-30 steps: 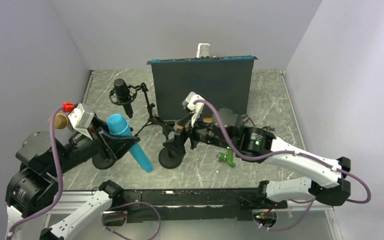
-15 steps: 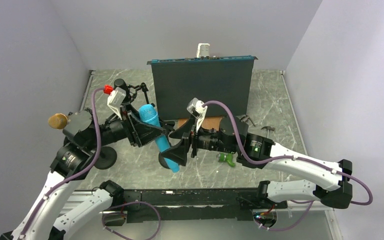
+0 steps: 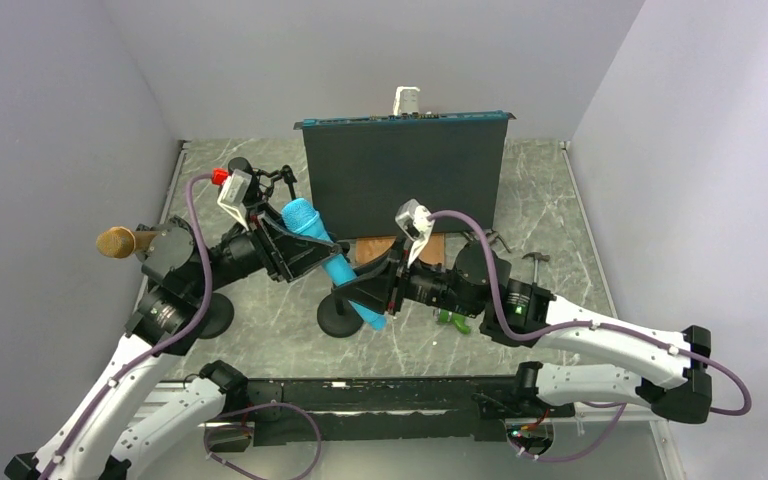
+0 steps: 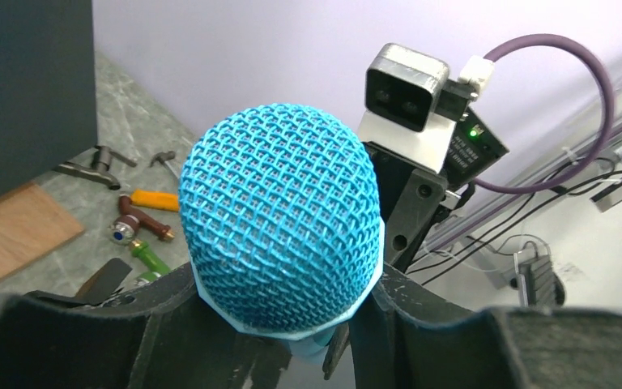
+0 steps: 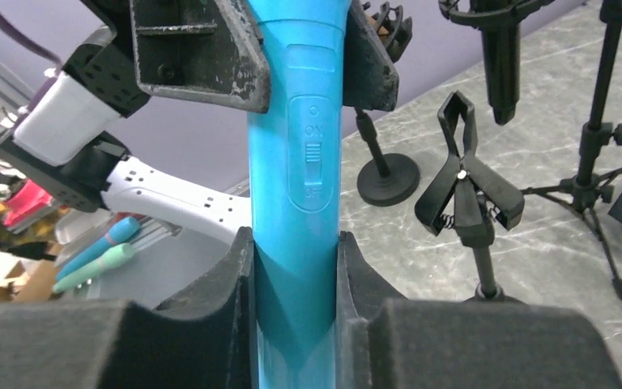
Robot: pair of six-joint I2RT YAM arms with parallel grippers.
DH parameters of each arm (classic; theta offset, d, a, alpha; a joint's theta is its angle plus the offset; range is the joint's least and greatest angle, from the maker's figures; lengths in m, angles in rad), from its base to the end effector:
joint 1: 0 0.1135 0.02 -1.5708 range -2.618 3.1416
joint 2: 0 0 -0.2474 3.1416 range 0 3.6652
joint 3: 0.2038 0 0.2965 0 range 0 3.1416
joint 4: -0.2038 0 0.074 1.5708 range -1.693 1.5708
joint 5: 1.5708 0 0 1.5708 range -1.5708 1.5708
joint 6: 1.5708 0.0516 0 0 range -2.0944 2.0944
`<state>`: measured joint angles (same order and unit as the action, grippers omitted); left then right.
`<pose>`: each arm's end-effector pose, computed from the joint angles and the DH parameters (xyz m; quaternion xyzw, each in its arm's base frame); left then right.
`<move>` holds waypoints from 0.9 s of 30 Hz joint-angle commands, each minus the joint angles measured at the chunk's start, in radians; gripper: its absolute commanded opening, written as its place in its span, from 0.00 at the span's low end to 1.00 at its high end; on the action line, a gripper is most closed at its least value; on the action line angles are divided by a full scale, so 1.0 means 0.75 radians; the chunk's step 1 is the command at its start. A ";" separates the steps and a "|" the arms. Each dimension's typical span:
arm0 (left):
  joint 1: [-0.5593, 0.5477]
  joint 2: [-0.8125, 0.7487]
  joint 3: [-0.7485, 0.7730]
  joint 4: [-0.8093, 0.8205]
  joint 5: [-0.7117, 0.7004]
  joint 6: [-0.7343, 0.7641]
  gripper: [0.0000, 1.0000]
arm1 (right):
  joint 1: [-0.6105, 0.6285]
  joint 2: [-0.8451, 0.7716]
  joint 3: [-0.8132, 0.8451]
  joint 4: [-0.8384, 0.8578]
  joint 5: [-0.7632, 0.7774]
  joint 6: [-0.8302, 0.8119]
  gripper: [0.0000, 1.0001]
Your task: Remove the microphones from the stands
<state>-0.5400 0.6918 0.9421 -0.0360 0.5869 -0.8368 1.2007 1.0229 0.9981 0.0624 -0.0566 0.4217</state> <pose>0.1656 -0.1326 0.4263 0.1340 0.6273 -0.6137 0.4603 0.1088 0.2885 0.3822 -0.2822 0.6337 0.5356 0.4816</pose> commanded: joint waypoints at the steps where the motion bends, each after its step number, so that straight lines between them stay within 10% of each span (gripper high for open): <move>1: 0.003 0.004 0.003 0.163 -0.016 -0.053 0.12 | 0.000 -0.058 -0.021 0.102 0.100 -0.005 0.00; 4: 0.003 0.023 0.073 -0.042 -0.073 0.019 0.67 | 0.000 -0.072 0.005 0.038 0.163 -0.043 0.00; 7: 0.003 0.008 0.139 -0.209 -0.154 0.131 0.98 | 0.000 -0.104 0.048 -0.086 0.299 -0.118 0.00; 17: 0.003 -0.183 0.273 -0.637 -0.535 0.477 0.99 | -0.053 -0.220 0.150 -0.618 1.387 -0.279 0.00; 27: 0.002 -0.303 0.347 -0.873 -0.759 0.606 0.99 | -0.926 -0.021 0.101 -0.783 1.002 -0.098 0.00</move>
<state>-0.5407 0.4965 1.1801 -0.6186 0.0986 -0.4435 0.6277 0.9192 1.0706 -0.4793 0.7563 0.2966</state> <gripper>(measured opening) 0.994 0.359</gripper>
